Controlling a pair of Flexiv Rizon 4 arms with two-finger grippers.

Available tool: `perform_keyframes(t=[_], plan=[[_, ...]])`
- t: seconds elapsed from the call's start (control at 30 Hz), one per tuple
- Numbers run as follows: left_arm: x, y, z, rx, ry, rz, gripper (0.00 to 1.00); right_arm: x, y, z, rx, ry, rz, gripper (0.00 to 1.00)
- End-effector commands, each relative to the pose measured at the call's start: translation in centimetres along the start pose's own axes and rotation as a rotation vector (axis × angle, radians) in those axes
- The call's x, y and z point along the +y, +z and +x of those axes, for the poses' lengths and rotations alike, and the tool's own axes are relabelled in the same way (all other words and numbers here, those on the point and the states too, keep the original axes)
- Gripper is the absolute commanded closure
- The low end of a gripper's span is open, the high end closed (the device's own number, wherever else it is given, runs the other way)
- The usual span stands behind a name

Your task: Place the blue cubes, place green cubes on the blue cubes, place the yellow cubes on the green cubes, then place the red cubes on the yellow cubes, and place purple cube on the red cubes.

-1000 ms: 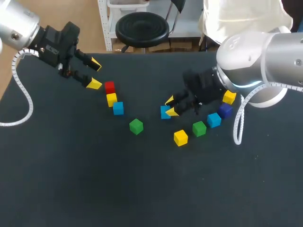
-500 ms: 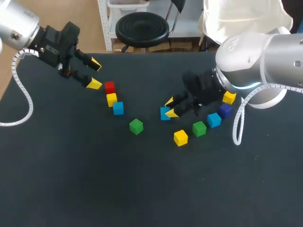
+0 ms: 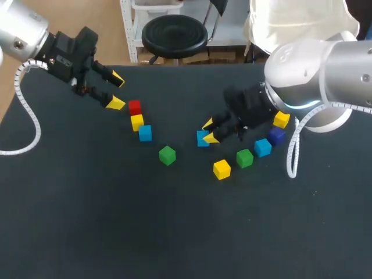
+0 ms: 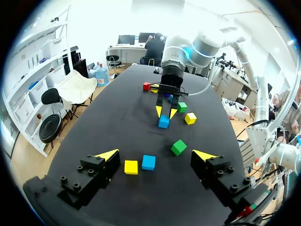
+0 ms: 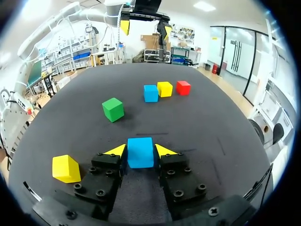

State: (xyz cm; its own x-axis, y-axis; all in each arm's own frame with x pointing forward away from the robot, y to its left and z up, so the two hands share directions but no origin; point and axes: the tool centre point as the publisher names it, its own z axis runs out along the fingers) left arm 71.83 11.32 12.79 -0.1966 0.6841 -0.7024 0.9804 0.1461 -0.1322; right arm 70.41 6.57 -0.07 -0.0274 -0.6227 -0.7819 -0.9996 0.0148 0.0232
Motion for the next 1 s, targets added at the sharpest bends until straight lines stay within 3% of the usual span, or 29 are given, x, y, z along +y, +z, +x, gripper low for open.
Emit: perform_keyframes(t=[0.03,0.43,0.53,0.57,0.63,1.0], plan=[[-0.1,0.0,0.1,-0.003,0.002,-0.002,0.0,0.2,-0.1,0.0,0.005,0.002,0.002,1.0],[-0.1,0.0,0.1,-0.003,0.002,-0.002,0.0,0.0,0.1,0.2,0.002,0.008,-0.002,0.99],[-0.1,0.0,0.1,-0.003,0.002,-0.002,0.0,0.1,0.1,0.1,-0.001,0.006,-0.002,0.58],[-0.1,0.0,0.1,-0.003,0.002,-0.002,0.0,0.1,0.0,0.0,-0.003,0.005,-0.001,0.51],[-0.1,0.0,0.1,-0.003,0.002,-0.002,0.0,0.1,-0.1,-0.1,-0.005,0.004,0.001,0.0],[-0.1,0.0,0.1,-0.003,0.002,-0.002,0.0,0.3,-2.6,-0.8,-0.026,-0.035,0.006,0.0]])
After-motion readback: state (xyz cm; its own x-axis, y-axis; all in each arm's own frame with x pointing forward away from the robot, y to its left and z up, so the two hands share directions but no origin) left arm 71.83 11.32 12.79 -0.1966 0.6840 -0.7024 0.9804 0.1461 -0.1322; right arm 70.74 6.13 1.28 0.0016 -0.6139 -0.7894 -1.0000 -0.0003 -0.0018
